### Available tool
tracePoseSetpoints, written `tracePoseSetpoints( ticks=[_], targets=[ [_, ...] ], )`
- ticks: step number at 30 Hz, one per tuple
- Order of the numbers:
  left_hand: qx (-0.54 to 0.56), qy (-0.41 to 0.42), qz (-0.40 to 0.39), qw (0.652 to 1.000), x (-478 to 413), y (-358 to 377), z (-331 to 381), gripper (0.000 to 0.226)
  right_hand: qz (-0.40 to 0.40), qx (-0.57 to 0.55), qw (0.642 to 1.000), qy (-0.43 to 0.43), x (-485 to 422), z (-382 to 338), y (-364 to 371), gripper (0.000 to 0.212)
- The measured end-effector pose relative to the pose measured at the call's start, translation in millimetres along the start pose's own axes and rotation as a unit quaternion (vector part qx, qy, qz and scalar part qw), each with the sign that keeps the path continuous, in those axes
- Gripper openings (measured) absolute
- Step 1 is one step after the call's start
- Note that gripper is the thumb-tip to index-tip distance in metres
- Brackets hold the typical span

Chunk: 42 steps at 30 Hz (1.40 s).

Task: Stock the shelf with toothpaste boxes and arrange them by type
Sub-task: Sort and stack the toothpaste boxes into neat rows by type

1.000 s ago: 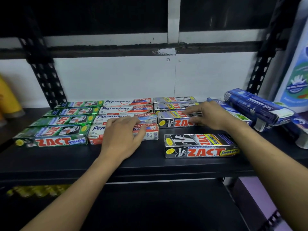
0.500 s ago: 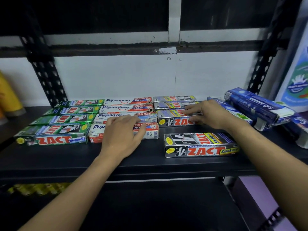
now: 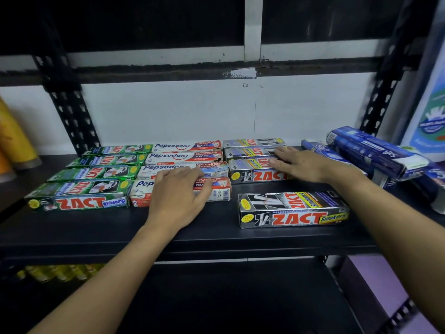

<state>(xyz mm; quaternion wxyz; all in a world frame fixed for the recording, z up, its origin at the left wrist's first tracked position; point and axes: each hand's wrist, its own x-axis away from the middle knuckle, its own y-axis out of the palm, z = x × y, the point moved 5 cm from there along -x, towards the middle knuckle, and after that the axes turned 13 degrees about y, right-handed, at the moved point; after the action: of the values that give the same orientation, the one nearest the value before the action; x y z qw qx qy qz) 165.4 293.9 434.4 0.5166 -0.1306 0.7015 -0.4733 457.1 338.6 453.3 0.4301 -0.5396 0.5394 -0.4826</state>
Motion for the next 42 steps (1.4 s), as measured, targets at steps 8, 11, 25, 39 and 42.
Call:
tracePoseSetpoints(
  ticks=[8, 11, 25, 39, 42],
  targets=[
    [-0.003, -0.002, -0.002, 1.0, 0.3, -0.6, -0.1, 0.051, 0.017, -0.004, 1.0, -0.006, -0.5, 4.5, 2.9, 0.084],
    [-0.002, -0.003, -0.002, 1.0, -0.3, -0.8, 0.5, 0.052, 0.03, -0.019, 0.999, -0.008, -0.9, 4.6, 2.6, 0.087],
    [-0.001, 0.002, 0.004, 1.0, -0.6, -0.9, 0.5, 0.05, 0.08, -0.01, 0.991, -0.102, 4.3, 2.9, 2.1, 0.056],
    [0.008, 0.02, 0.021, 1.0, 0.7, -5.4, 1.8, 0.051, 0.089, -0.122, 0.981, -0.12, 131.8, -0.8, 1.2, 0.062],
    [0.016, 0.02, 0.03, 0.999, 2.2, -8.0, 4.4, 0.05, 0.121, -0.122, 0.978, -0.121, 134.3, -1.0, 8.1, 0.063]
  ],
)
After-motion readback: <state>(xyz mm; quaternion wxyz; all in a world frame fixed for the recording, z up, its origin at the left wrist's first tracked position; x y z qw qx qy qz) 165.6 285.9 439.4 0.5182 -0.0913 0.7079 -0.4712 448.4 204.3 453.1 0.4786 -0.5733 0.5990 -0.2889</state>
